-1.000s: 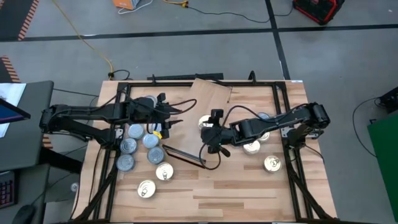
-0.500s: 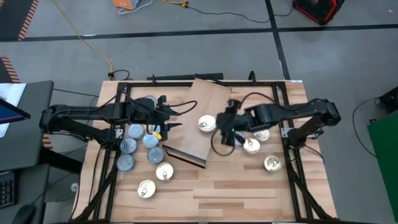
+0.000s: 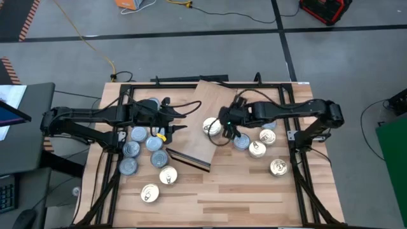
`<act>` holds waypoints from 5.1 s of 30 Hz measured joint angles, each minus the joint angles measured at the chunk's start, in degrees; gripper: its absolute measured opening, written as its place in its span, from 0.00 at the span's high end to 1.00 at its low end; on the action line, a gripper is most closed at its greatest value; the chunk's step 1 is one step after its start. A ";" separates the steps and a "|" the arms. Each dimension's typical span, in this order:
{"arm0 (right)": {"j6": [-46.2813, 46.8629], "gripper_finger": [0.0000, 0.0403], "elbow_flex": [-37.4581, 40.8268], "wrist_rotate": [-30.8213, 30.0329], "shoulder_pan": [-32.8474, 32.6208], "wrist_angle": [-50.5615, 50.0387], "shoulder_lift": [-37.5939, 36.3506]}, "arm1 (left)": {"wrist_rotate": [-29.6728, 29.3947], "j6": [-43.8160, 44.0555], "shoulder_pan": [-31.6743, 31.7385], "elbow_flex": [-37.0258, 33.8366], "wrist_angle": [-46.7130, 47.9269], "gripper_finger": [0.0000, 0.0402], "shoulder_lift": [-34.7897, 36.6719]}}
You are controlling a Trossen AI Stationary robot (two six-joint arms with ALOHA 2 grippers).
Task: Stack canned seafood by type on shelf
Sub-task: Put the blue pink tuna can on the shelf, then stack the blue pink tuna can on top of the blue pink tuna can on the shelf
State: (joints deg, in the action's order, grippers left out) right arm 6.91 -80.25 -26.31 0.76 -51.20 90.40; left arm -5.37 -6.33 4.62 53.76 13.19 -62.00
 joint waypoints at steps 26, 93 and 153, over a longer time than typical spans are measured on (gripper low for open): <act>-4.90 0.34 -0.24 15.57 2.27 15.15 2.21 | 9.56 2.56 -0.20 0.00 5.71 0.57 0.04; 32.09 0.56 26.38 10.76 -32.53 8.97 -1.97 | -4.32 11.56 -18.10 2.25 20.75 0.57 10.36; 40.81 0.88 41.12 30.24 -9.26 1.85 -12.52 | -5.60 10.88 -19.26 3.09 19.98 0.57 7.65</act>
State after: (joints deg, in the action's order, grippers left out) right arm 47.72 -39.13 3.93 -8.50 -49.36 77.88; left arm -10.97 4.56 -14.63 56.85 33.17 -54.35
